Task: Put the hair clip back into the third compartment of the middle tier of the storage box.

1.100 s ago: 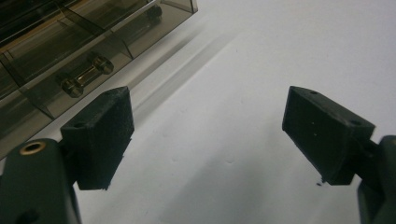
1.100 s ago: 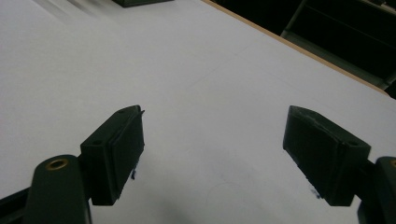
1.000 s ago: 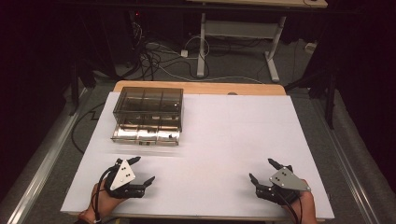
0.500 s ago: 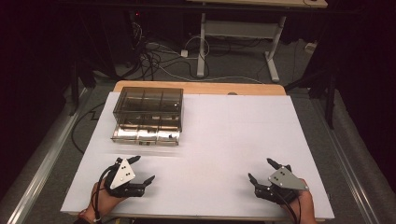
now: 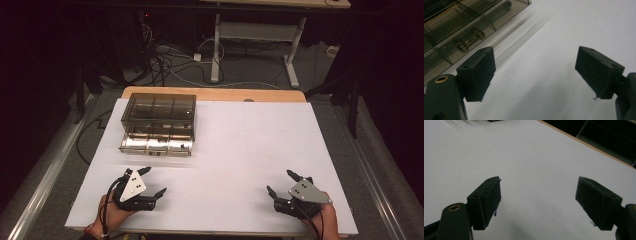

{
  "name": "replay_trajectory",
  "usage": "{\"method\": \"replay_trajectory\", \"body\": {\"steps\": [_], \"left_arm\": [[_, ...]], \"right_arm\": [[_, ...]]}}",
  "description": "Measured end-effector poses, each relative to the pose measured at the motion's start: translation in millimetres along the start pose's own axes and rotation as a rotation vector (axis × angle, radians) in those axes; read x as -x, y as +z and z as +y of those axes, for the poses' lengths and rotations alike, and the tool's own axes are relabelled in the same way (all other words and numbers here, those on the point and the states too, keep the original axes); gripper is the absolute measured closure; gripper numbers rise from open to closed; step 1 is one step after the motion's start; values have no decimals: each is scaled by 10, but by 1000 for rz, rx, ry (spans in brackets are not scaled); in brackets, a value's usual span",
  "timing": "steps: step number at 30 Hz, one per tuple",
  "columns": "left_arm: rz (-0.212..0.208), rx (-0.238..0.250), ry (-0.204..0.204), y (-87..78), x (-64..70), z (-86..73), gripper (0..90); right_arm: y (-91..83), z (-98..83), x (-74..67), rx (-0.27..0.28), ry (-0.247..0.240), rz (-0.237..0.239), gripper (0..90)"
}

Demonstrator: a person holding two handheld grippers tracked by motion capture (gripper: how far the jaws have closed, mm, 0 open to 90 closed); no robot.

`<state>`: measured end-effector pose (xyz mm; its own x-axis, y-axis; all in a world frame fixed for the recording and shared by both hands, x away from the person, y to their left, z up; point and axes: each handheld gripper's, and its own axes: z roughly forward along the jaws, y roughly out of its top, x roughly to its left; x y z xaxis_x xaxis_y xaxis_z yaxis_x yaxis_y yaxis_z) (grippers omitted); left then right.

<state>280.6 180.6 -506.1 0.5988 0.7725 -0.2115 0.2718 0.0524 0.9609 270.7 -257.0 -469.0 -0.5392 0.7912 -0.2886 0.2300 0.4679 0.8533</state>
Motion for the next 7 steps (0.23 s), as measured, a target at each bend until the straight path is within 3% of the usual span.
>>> {"method": "replay_trajectory", "body": {"steps": [7], "left_arm": [[4, -9, -1, 10, -12, -2, 158]], "right_arm": [[6, -5, 10, -3, -1, 0, 208]]}}
